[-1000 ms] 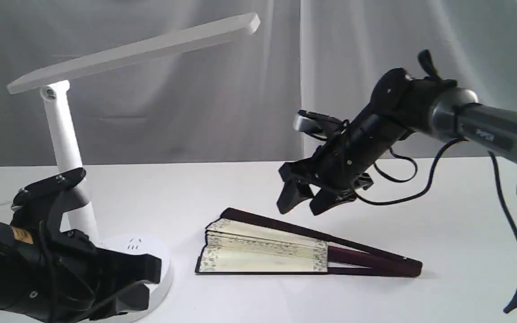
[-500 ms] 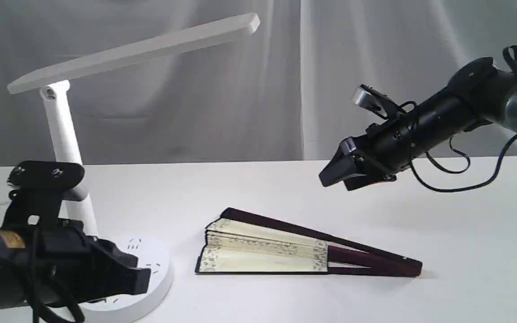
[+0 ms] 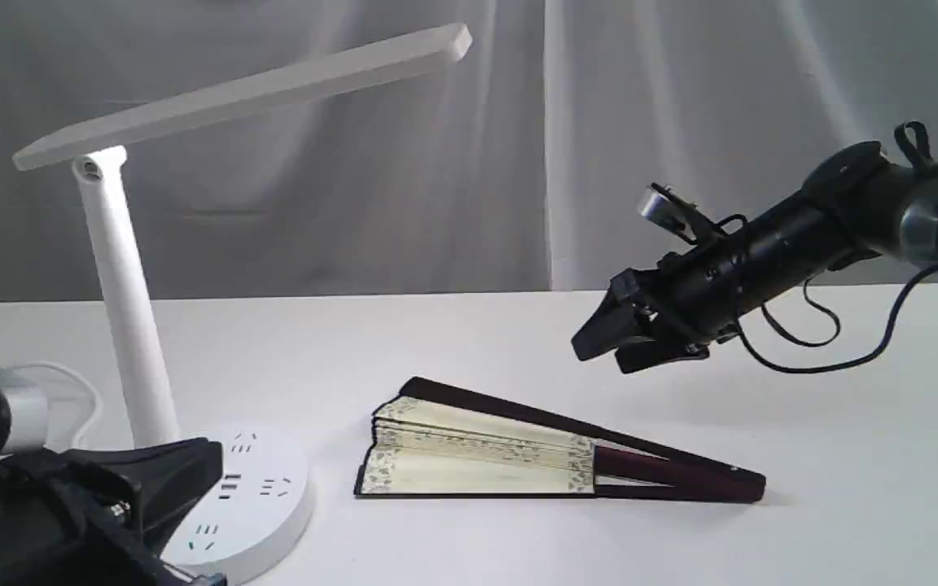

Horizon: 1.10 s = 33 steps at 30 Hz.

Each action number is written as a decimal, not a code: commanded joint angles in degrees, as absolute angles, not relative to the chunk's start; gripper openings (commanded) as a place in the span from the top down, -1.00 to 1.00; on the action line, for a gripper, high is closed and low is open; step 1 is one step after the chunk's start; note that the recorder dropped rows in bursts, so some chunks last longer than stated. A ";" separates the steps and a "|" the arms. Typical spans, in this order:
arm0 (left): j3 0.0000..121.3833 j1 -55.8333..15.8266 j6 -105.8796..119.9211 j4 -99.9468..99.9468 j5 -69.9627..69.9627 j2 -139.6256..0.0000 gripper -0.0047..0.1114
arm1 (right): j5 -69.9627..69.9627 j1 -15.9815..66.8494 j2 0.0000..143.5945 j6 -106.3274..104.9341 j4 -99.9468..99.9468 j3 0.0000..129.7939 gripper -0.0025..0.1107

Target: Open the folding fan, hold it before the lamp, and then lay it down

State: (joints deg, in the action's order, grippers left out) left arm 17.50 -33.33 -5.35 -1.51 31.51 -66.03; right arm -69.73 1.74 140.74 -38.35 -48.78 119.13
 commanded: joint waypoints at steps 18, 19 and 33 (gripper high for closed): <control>11.92 -33.83 -8.71 9.57 57.61 -73.94 0.89 | -69.96 -1.78 145.08 -30.38 -52.06 119.12 0.15; 11.92 -33.83 -8.71 9.17 60.83 -75.00 0.89 | -69.96 -1.78 145.37 -30.38 -52.11 119.12 0.17; 12.03 -33.83 -9.14 5.90 69.96 -89.53 0.89 | -69.96 1.37 147.67 -32.91 -52.91 119.12 0.17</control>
